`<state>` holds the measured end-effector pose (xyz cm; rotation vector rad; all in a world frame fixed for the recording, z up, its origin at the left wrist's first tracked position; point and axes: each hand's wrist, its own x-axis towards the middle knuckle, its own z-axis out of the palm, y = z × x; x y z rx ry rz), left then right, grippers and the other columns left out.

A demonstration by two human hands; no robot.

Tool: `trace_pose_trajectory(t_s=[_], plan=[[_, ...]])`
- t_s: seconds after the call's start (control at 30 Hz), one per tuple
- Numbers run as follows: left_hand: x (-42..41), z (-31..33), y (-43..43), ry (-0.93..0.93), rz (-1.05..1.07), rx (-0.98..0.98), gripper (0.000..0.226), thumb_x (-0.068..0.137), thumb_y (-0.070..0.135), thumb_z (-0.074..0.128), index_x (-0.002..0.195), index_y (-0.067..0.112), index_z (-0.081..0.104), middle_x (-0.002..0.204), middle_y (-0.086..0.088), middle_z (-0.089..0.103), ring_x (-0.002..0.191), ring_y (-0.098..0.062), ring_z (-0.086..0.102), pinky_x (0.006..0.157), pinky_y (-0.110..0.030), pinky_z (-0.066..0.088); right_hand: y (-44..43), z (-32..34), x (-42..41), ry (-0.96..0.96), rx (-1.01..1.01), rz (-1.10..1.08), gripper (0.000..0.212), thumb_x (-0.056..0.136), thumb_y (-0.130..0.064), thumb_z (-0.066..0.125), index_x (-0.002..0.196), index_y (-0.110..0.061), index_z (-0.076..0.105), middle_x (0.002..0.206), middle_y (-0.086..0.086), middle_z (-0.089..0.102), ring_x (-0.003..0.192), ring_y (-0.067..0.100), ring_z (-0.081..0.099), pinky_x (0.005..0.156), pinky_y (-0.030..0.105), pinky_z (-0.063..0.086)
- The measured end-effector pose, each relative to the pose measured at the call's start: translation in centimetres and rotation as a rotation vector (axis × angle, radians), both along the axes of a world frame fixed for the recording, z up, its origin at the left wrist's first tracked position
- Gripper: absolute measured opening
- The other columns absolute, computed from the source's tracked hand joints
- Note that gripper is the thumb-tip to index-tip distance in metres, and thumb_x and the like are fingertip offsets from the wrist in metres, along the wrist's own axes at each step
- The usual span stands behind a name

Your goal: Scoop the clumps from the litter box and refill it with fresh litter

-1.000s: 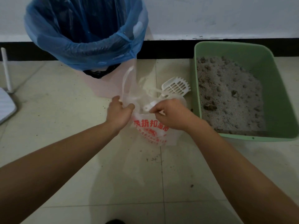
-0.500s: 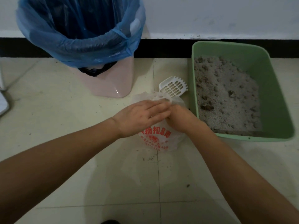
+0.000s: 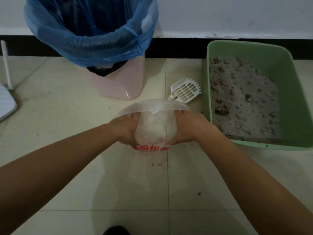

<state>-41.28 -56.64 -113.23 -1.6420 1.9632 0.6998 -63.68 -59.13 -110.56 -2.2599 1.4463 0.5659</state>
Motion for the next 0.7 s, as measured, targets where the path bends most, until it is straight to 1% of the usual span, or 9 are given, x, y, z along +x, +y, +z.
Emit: trace_pose_trajectory(t_s=[0.1,0.2,0.27,0.37,0.47,0.5,0.53,0.6,0.7], plan=[[0.3,0.2,0.1,0.082,0.073,-0.031,0.139,0.055,0.063,0.084,0.154,0.018,-0.003,0.158,-0.006,0.024,0.142,-0.025,0.031,0.112,-0.039,0.036,0.2,-0.3,-0.7,-0.193,0.090,-0.036,0.138,0.045,-0.071,0.083,0.152,-0.031,0.006,0.155,0.002,0.031,0.137,0.025,0.038,0.107,0.042,0.041],[-0.6,-0.5,1.1,0.173,0.153,0.041,0.133,0.061,0.056,0.085,0.154,0.016,-0.002,0.158,-0.004,0.025,0.142,-0.024,0.031,0.112,-0.034,0.035,0.8,-2.2,-1.1,-0.165,0.147,-0.060,0.138,0.051,-0.060,0.087,0.153,-0.030,0.000,0.159,0.005,0.020,0.143,0.028,0.027,0.114,0.041,0.031],[-1.2,-1.4,1.8,0.218,0.165,0.072,0.130,0.063,0.053,0.085,0.155,0.017,-0.001,0.158,-0.003,0.025,0.142,-0.023,0.031,0.111,-0.033,0.035,1.3,-3.7,-1.5,-0.186,0.183,-0.111,0.128,0.056,-0.057,0.087,0.154,-0.026,0.011,0.157,0.003,0.023,0.143,0.027,0.024,0.117,0.040,0.029],[-0.1,-2.2,1.9,0.211,0.085,0.004,0.125,0.063,0.062,0.080,0.156,0.026,0.005,0.160,0.002,0.024,0.144,-0.020,0.028,0.115,-0.034,0.031,1.0,-3.8,-2.1,-0.509,0.308,-0.351,0.094,0.061,-0.045,0.090,0.142,-0.026,0.047,0.138,-0.004,0.051,0.127,0.016,0.048,0.107,0.033,0.042],[1.7,-2.6,1.6,0.229,0.080,-0.079,0.107,0.060,0.069,0.078,0.150,0.032,0.032,0.155,0.008,0.035,0.140,-0.015,0.036,0.114,-0.030,0.031,0.1,-3.0,-2.0,-0.839,0.522,-0.858,0.036,0.080,-0.043,0.077,0.107,-0.018,0.074,0.106,0.001,0.074,0.097,0.019,0.070,0.091,0.041,0.057],[2.1,-2.5,1.5,0.289,0.147,-0.107,0.096,0.059,0.072,0.076,0.141,0.034,0.046,0.148,0.010,0.045,0.134,-0.013,0.043,0.111,-0.030,0.035,0.0,-2.8,-1.6,-0.871,0.499,-0.983,0.030,0.087,-0.042,0.070,0.094,-0.013,0.074,0.095,0.006,0.075,0.086,0.022,0.072,0.081,0.045,0.060],[2.3,-2.5,1.4,0.379,0.248,-0.136,0.080,0.060,0.076,0.072,0.128,0.037,0.059,0.137,0.012,0.056,0.124,-0.010,0.052,0.105,-0.029,0.041,-0.2,-2.6,-1.1,-0.832,0.393,-1.035,0.033,0.092,-0.041,0.064,0.085,-0.010,0.072,0.087,0.009,0.075,0.078,0.025,0.072,0.074,0.046,0.061],[2.5,-2.4,1.4,0.574,0.469,-0.211,0.047,0.073,0.073,0.062,0.098,0.035,0.070,0.106,0.012,0.070,0.099,-0.009,0.065,0.083,-0.026,0.051,-0.9,-2.3,-0.5,-0.513,0.032,-0.839,0.039,0.094,-0.042,0.056,0.080,-0.008,0.069,0.081,0.010,0.072,0.074,0.027,0.070,0.069,0.040,0.060],[2.6,-2.5,1.5,0.562,0.517,-0.294,0.025,0.093,0.043,0.058,0.087,0.021,0.069,0.090,0.005,0.071,0.082,-0.016,0.066,0.065,-0.023,0.045,-1.7,-1.1,1.0,-0.162,-0.347,-0.535,0.025,0.086,-0.040,0.066,0.101,-0.020,0.064,0.092,0.001,0.067,0.086,0.023,0.065,0.068,0.028,0.046]])
